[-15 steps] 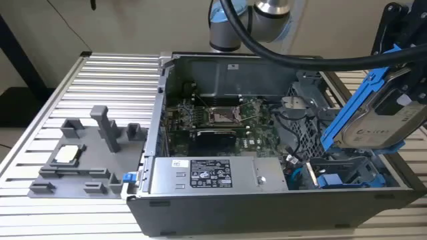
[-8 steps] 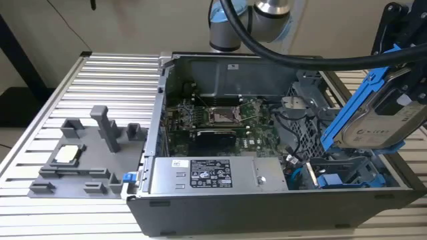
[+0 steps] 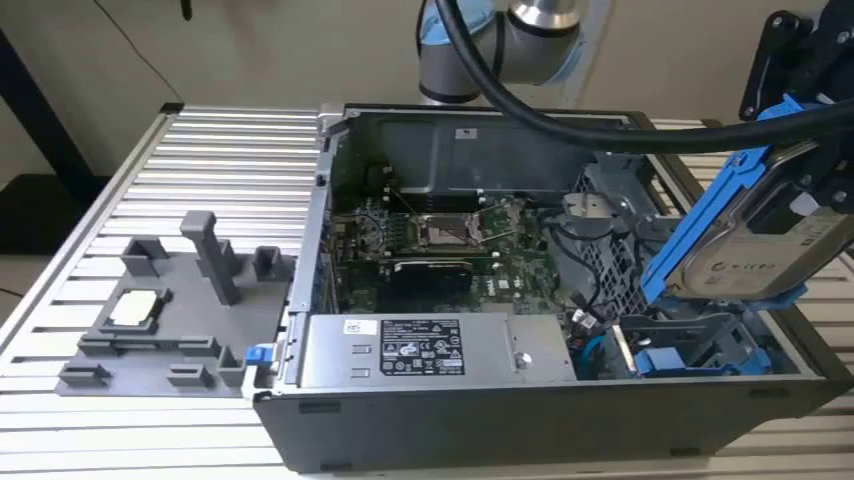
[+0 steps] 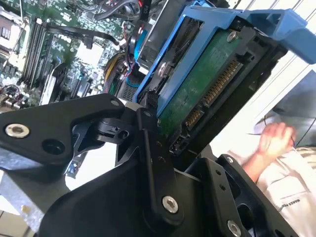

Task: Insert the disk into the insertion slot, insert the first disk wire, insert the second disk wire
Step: 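Insert the disk into the insertion slot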

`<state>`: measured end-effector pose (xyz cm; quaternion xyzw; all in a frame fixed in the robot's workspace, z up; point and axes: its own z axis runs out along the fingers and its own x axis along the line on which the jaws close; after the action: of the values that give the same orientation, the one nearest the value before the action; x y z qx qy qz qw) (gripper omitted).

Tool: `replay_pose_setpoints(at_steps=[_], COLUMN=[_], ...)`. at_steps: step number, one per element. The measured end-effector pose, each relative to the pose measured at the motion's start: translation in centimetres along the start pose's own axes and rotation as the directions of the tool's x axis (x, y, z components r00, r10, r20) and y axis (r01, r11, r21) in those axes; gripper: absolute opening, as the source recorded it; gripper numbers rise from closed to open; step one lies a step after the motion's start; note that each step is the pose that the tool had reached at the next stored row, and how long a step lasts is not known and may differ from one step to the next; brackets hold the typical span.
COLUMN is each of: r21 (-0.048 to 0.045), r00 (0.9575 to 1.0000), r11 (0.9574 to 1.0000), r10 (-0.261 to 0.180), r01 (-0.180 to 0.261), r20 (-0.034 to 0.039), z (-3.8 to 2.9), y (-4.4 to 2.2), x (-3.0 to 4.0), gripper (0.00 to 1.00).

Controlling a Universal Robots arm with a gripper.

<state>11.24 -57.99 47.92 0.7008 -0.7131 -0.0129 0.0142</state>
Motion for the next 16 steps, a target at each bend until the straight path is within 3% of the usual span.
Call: replay_pose_setpoints(at_steps=[7,16], r21=[0.0035,0.0184], r00=[1.0000,0.9995], r11=[1.0000,0.9994], r10=[-0.003,-0.031], r01=[0.003,0.031], r20=[-0.0001,-0.0013], z=[0.70,1.80], y=[-0.02,-0.07], x=[-0.01,-0.01], gripper=[0.33,0.33])
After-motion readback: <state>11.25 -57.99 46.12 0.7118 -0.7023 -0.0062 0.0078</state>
